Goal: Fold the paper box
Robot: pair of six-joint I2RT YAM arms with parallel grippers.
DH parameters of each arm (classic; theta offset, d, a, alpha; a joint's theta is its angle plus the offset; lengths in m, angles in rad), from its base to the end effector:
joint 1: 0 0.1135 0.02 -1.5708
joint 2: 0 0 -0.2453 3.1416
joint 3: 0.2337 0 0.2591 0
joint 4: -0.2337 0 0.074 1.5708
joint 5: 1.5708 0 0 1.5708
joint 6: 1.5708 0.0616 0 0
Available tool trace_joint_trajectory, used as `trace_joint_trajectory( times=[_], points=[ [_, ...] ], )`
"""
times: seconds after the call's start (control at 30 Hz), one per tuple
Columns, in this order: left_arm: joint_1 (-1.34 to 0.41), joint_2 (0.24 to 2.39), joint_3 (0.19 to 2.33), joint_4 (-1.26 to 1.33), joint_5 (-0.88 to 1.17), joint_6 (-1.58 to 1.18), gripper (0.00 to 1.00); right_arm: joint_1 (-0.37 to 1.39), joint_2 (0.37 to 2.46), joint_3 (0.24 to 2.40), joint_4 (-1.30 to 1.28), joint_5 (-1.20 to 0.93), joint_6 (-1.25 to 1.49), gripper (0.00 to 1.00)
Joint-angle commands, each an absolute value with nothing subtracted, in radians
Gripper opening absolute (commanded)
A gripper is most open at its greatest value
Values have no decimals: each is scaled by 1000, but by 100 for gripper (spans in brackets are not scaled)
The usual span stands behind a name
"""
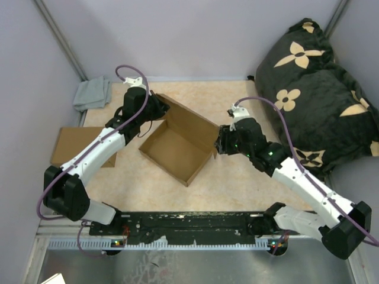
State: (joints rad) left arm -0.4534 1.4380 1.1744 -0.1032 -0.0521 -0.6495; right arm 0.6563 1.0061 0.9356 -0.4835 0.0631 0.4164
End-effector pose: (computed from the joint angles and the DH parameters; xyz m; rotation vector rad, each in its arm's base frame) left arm 0.3367 -0.1605 0.3003 -0.2312 1.9852 -0.6750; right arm 0.2080 0.1553 0.2915 -0.2224 2.1651 0.5606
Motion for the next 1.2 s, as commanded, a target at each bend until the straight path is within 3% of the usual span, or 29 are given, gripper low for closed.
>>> trace_joint_trajectory(
  times=[0.0, 0.1, 0.23, 0.33, 0.4, 0.57, 0.63, 1.0, 1.17],
  points=[
    [-449, 1428, 1198, -57, -35, -652, 6, 681, 1068, 959, -405, 168, 427, 45],
    [-447, 1420, 1194, -57, -30, -648, 7, 684, 1101, 968, -386, 229, 437, 35],
    [-447, 1400, 1179, -66, -23, -631, 10, 684, 1124, 984, -348, 323, 414, 10],
    [-447, 1375, 1162, -76, -25, -608, 14, 684, 1146, 1013, -312, 366, 358, 2],
    [-448, 1361, 1152, -89, -27, -594, 20, 684, 1168, 1038, -289, 373, 315, 0],
    [-448, 1302, 1126, -121, -36, -554, 54, 684, 1230, 1109, -241, 415, 209, 0],
    [-447, 1277, 1118, -148, -49, -531, 60, 683, 1252, 1132, -228, 439, 169, 0],
    [-447, 1130, 1074, -317, -189, -371, 66, 618, 1294, 1138, -218, 430, 99, 0],
    [-445, 1155, 1070, -302, -212, -308, 69, 539, 1281, 1126, -243, 273, 94, 0]
  ],
)
